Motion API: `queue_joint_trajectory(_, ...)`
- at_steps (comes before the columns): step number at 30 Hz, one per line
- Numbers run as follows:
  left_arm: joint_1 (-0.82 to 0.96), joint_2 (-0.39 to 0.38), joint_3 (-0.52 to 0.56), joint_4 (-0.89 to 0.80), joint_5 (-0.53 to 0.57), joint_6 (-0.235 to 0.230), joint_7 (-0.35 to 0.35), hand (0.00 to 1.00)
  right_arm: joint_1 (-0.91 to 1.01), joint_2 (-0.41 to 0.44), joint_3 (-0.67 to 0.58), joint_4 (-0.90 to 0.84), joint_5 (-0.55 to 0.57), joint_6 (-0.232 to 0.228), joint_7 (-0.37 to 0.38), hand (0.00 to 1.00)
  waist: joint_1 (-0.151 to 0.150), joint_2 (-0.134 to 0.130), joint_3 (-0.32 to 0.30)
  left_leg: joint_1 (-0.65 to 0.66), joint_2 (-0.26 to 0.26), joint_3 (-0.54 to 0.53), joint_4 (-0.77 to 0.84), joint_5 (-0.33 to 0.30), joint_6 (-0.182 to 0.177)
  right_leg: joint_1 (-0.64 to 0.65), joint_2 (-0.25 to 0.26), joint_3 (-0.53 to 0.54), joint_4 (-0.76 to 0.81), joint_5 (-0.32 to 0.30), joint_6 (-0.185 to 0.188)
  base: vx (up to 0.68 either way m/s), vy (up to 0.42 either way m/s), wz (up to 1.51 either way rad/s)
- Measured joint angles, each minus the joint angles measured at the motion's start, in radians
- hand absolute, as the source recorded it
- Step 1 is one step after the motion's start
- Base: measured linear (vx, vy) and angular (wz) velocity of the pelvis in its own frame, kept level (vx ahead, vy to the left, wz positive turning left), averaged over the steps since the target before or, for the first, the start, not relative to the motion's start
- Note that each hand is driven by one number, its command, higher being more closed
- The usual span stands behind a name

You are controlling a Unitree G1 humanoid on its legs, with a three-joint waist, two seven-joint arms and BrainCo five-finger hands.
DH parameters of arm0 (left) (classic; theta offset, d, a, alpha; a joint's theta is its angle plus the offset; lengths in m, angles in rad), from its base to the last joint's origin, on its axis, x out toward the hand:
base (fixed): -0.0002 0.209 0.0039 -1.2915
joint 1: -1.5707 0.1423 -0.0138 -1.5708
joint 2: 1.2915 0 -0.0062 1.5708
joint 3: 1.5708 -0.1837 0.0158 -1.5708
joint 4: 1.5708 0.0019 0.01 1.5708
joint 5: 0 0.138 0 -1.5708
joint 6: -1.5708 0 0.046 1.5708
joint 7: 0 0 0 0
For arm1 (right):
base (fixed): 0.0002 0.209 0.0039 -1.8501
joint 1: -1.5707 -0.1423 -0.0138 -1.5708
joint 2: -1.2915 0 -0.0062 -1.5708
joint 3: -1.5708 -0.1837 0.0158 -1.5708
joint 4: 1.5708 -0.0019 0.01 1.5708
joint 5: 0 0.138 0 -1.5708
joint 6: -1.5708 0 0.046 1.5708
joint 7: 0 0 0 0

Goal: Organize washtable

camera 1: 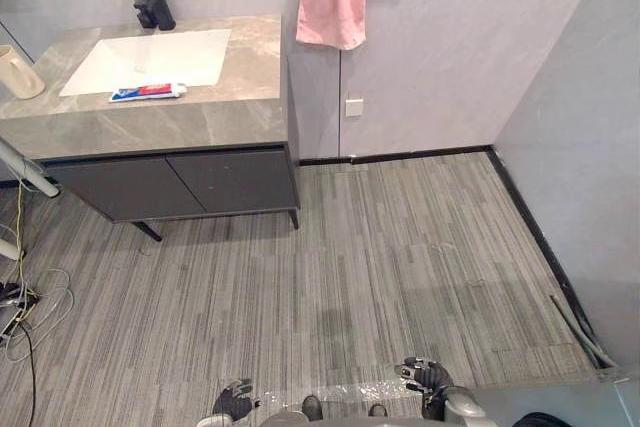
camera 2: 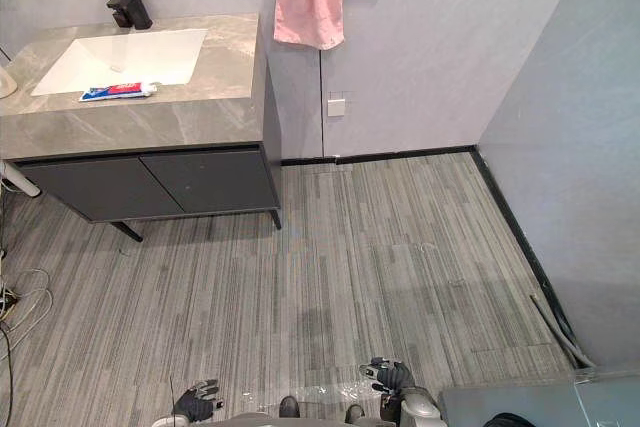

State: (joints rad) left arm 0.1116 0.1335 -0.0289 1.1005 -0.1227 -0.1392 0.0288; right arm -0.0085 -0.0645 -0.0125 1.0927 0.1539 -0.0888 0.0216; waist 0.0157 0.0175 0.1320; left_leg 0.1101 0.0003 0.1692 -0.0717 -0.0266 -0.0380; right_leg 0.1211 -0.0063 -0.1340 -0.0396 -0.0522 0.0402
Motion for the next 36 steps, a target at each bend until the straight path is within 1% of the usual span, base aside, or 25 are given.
queue_joint_trajectory(4, 0.0, 0.0, 0.0, 0.0, 0.0, 0.0, 0.0, 0.0, 0.003, 0.0, -0.001, 0.001, -0.004, 0.0, -0.001, 0.0, 0.0, 0.0, 0.0, 0.0, 0.0, 0.003, -0.003, 0.002, 0.003, 0.0, 0.001, 0.001, -0.005, 0.003, -0.004, -0.02, -0.009, -0.01)
queue_joint_trajectory(7, 0.0, 0.0, 0.0, 0.001, 0.0, 0.0, 0.0, 0.0, 0.003, 0.001, -0.002, 0.003, -0.007, 0.0, -0.001, 0.0, 0.001, -0.002, -0.001, 0.001, 0.0, 0.008, -0.019, 0.007, 0.011, 0.0, 0.004, 0.002, -0.02, 0.01, -0.016, -0.01, -0.033, -0.03)
queue_joint_trajectory(15, -0.004, 0.007, 0.0, 0.01, 0.0, -0.001, 0.0, 0.0, 0.002, 0.011, -0.03, 0.012, -0.006, 0.001, -0.001, 0.0, 0.001, -0.013, -0.004, 0.013, 0.0, 0.022, -0.019, 0.006, 0.01, 0.016, 0.005, 0.004, -0.033, 0.011, -0.016, 0.0, -0.014, -0.02)
queue_joint_trajectory(24, -0.005, 0.007, 0.0, 0.01, -0.001, 0.0, 0.015, 0.0, 0.003, 0.011, -0.031, 0.012, 0.002, 0.001, -0.005, 0.0, 0.0, -0.016, -0.003, 0.008, 0.002, 0.038, -0.015, 0.002, 0.014, 0.011, 0.006, 0.019, -0.04, 0.018, -0.027, -0.05, -0.026, -0.05)
queue_joint_trajectory(25, -0.006, 0.008, 0.001, 0.009, -0.001, 0.0, 0.016, 0.0, 0.003, 0.012, -0.031, 0.012, 0.003, 0.001, -0.006, 0.0, 0.001, -0.018, -0.002, -0.004, 0.007, 0.045, 0.01, -0.015, 0.024, 0.01, 0.008, 0.024, -0.042, 0.019, -0.029, -0.04, -0.026, -0.15)
queue_joint_trajectory(26, -0.014, 0.011, 0.002, 0.009, -0.002, -0.001, 0.016, 0.0, 0.003, 0.014, -0.031, 0.012, 0.004, 0.001, -0.006, 0.0, 0.002, -0.022, -0.001, -0.032, 0.016, 0.055, 0.071, -0.05, 0.019, 0.006, 0.009, 0.028, -0.042, 0.02, -0.03, -0.03, -0.028, -0.18)
queue_joint_trajectory(27, -0.015, 0.013, 0.002, 0.009, -0.002, 0.0, 0.017, 0.0, 0.004, 0.015, -0.031, 0.011, 0.004, 0.0, -0.006, 0.0, 0.002, -0.023, -0.001, -0.052, 0.023, 0.058, 0.111, -0.07, 0.018, 0.003, 0.01, 0.03, -0.041, 0.019, -0.029, 0.0, -0.039, -0.24)
queue_joint_trajectory(28, -0.018, 0.014, 0.002, 0.009, -0.002, -0.001, 0.017, 0.0, 0.004, 0.013, -0.031, 0.01, 0.013, 0.0, -0.005, 0.0, 0.002, -0.022, 0.0, -0.093, 0.042, 0.067, 0.195, -0.111, 0.014, -0.006, 0.017, 0.035, -0.033, 0.011, -0.033, 0.02, -0.068, -0.27)
queue_joint_trajectory(29, -0.022, 0.015, 0.003, 0.009, -0.003, 0.0, 0.017, 0.0, 0.004, 0.011, -0.032, 0.009, 0.022, 0.0, -0.006, 0.0, 0.003, -0.02, 0.002, -0.129, 0.068, 0.075, 0.284, -0.155, -0.007, -0.008, 0.026, 0.04, -0.032, 0.003, -0.044, 0.02, -0.072, -0.3)
queue_joint_trajectory(30, -0.023, 0.016, 0.004, 0.009, -0.003, -0.001, 0.017, 0.0, 0.005, 0.011, -0.032, 0.009, 0.029, 0.0, -0.006, 0.0, 0.004, -0.02, 0.002, -0.146, 0.08, 0.081, 0.329, -0.17, -0.021, -0.008, 0.03, 0.045, -0.033, -0.003, -0.053, 0.02, -0.072, -0.29)
queue_joint_trajectory(31, -0.023, 0.019, 0.016, 0.009, -0.004, 0.0, 0.017, 0.0, 0.006, 0.013, -0.039, 0.009, 0.037, 0.0, -0.007, 0.0, 0.005, -0.025, 0.007, -0.186, 0.102, 0.087, 0.436, -0.182, -0.039, -0.002, 0.035, 0.056, -0.031, -0.009, -0.062, 0.02, -0.066, -0.31)
queue_joint_trajectory(32, -0.028, 0.018, 0.026, 0.004, -0.011, -0.001, 0.018, 0.0, 0.009, 0.014, -0.053, 0.009, 0.044, 0.0, -0.007, 0.0, 0.008, -0.024, 0.01, -0.231, 0.128, 0.091, 0.553, -0.182, -0.039, -0.001, 0.041, 0.071, -0.021, -0.016, -0.069, 0.05, -0.064, -0.35)
queue_joint_trajectory(33, -0.028, 0.016, 0.027, 0.003, -0.017, -0.001, 0.018, 0.0, 0.01, 0.013, -0.059, 0.008, 0.046, 0.0, -0.008, 0.0, 0.011, -0.021, 0.012, -0.246, 0.141, 0.092, 0.599, -0.181, -0.039, -0.001, 0.046, 0.082, -0.013, -0.02, -0.073, 0.08, -0.052, -0.51)
queue_joint_trajectory(34, -0.03, 0.006, 0.04, -0.004, -0.023, -0.001, 0.019, 0.0, 0.017, 0.011, -0.069, -0.001, 0.053, 0.0, -0.014, 0.0, 0.025, -0.009, 0.019, -0.278, 0.17, 0.089, 0.698, -0.178, -0.039, 0.002, 0.058, 0.111, 0.002, -0.03, -0.083, 0.12, -0.011, -0.57)
queue_joint_trajectory(35, -0.033, 0.005, 0.044, -0.01, -0.026, -0.004, 0.021, 0.0, 0.018, 0.009, -0.07, -0.003, 0.06, 0.0, -0.019, 0.0, 0.03, -0.007, 0.028, -0.318, 0.181, 0.07, 0.788, -0.158, -0.052, 0.013, 0.058, 0.129, 0.008, -0.031, -0.094, 0.19, 0.023, -0.62)
queue_joint_trajectory(36, -0.038, 0.007, 0.044, -0.012, -0.033, -0.008, 0.023, 0.0, 0.016, 0.005, -0.069, -0.003, 0.072, 0.002, -0.021, 0.0, 0.034, -0.019, 0.037, -0.355, 0.16, 0.03, 0.81, -0.192, -0.045, 0.019, 0.043, 0.152, 0.022, -0.046, -0.1, 0.18, 0.046, -0.42)
